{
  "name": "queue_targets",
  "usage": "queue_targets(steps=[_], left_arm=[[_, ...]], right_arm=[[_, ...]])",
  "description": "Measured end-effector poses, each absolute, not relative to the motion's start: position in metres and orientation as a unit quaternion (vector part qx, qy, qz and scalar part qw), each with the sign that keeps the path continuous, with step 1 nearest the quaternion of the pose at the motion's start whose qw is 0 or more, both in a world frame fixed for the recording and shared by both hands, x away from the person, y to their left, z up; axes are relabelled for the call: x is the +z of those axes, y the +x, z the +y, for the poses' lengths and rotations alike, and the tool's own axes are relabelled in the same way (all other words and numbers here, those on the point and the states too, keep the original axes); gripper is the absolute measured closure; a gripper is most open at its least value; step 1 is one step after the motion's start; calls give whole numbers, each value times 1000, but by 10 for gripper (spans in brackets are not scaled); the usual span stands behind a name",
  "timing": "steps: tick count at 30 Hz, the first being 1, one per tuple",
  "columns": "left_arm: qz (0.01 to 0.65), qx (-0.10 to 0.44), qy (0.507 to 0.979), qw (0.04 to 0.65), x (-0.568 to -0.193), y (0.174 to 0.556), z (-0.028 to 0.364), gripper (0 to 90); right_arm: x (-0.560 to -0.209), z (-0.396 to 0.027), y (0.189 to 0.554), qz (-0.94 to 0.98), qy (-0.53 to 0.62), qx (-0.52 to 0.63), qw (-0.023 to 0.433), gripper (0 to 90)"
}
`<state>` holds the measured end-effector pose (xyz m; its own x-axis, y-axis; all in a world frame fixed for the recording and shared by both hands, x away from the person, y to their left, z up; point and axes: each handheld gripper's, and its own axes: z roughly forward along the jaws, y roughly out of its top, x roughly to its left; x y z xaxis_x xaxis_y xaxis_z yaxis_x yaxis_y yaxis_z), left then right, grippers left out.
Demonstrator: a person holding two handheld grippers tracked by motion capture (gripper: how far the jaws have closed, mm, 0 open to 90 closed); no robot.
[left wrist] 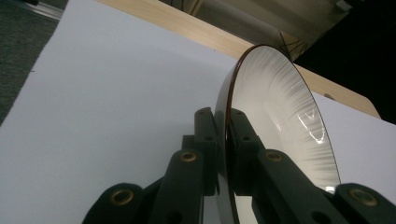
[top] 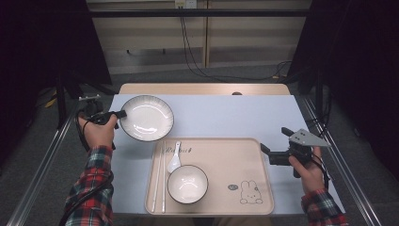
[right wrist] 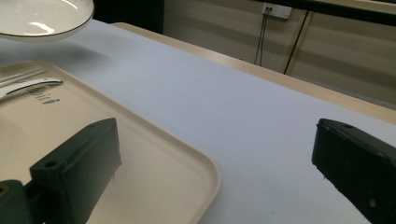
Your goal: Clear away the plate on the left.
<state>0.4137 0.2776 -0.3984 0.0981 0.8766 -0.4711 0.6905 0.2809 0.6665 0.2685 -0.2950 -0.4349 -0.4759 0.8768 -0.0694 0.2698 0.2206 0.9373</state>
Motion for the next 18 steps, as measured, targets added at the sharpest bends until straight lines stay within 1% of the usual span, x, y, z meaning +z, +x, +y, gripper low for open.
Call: queue_targets(steps=[7,9,11,18], left_arm=[[652,86,600,456,-393,412,265,849],[651,83,599,460,-392,412,260,848],[643,78,607,460,-391,412,257,848],[625,66,622,468,-386,410,239,847]], right_arm=[[-425,-289,282,699,413,506,290,14],[-424,-286,286,701,414,505,287,13],[-424,-282,290,703,420,500,282,14],[-423,-266,300,717,399,506,264,8]])
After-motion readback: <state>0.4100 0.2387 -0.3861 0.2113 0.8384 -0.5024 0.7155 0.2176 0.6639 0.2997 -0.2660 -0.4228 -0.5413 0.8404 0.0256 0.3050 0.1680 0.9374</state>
